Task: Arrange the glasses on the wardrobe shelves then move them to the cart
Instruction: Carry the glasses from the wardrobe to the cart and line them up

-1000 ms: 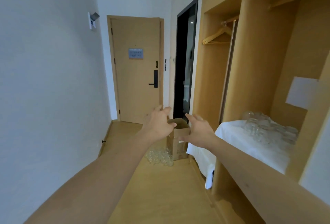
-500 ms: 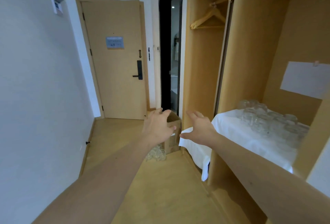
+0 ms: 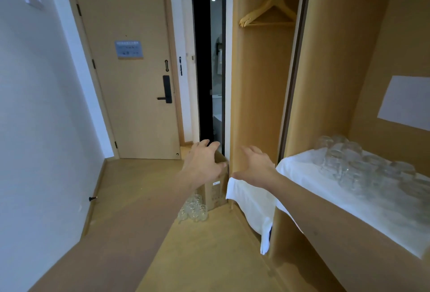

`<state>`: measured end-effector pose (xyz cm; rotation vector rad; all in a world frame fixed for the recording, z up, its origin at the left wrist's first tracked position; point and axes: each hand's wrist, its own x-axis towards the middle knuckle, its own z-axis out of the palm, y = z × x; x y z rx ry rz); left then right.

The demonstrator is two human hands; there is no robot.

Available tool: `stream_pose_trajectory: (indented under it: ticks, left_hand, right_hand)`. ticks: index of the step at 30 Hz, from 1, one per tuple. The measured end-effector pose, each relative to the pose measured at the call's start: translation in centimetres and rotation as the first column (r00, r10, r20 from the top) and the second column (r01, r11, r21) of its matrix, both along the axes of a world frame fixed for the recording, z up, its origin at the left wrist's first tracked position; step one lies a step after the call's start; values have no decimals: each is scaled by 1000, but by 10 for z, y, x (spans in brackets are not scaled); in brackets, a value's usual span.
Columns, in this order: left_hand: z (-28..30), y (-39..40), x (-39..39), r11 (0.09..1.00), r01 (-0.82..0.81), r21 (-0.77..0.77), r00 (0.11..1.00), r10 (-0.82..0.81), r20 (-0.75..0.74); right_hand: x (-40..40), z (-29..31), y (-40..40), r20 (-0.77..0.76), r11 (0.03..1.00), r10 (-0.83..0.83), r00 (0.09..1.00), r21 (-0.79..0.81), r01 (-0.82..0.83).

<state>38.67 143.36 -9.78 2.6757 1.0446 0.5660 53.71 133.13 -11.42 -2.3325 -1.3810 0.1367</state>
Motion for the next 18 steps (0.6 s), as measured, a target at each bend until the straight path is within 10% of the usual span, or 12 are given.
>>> stream_pose_trajectory:
  ticks: [18]
  left_hand:
    - [9, 111, 145, 982, 188, 18, 982, -188, -23]
  right_hand:
    - [133, -10, 95, -30, 987, -162, 986, 1, 162]
